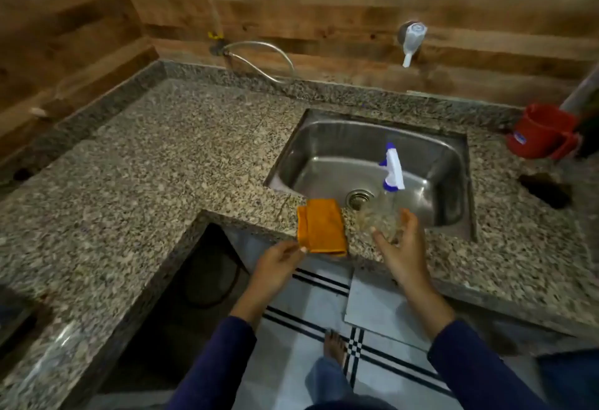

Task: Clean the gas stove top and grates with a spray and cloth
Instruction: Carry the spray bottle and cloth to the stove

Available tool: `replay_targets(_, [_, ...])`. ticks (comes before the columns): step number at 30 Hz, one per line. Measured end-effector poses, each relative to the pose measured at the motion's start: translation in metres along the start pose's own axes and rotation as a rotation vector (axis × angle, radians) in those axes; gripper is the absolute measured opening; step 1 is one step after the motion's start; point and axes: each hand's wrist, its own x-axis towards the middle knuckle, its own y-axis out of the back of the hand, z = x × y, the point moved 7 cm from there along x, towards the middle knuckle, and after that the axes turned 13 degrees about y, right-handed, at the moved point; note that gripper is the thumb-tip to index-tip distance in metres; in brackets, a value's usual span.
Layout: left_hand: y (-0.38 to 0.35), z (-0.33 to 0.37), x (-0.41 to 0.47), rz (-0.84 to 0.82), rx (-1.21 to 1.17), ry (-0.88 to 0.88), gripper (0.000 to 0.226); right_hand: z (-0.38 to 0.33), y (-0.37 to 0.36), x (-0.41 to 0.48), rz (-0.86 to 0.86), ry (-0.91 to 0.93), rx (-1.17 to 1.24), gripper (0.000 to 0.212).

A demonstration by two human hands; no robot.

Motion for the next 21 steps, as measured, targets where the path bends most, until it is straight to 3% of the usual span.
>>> replay_targets(3, [0.003, 0.023, 0.048, 0.143, 0.010, 0.084, 0.041, 0.018, -0.012, 0.039, 0.000, -0.027, -0.012, 0.070])
replay_targets(7, [0.002, 0.034, 0.104, 0.280, 0.321, 0.285, 0.063, 0.032, -0.025, 0.064, -0.011, -0.003, 0.037, 0.038])
replay_targets(12, [-0.023, 0.028, 0.144, 0.250, 0.490, 0.310, 0.072, 0.049, -0.034, 0.065, -0.079, -0.047, 0.141, 0.040])
replay_targets(15, [-0.031, 0.035, 0.148, 0.254, 0.686, 0.295, 0.063, 0.051, -0.036, 0.068, -0.064, -0.057, 0.184, 0.042])
replay_targets(17, [-0.037, 0.037, 0.156, 0.177, 0.609, 0.239, 0.049, 0.048, -0.042, 0.074, -0.068, -0.063, 0.221, 0.038])
replay_targets(21, [-0.029, 0.036, 0.156, 0.000, 0.193, 0.219, 0.036, 0.031, -0.064, 0.087, -0.130, -0.059, 0.323, 0.038])
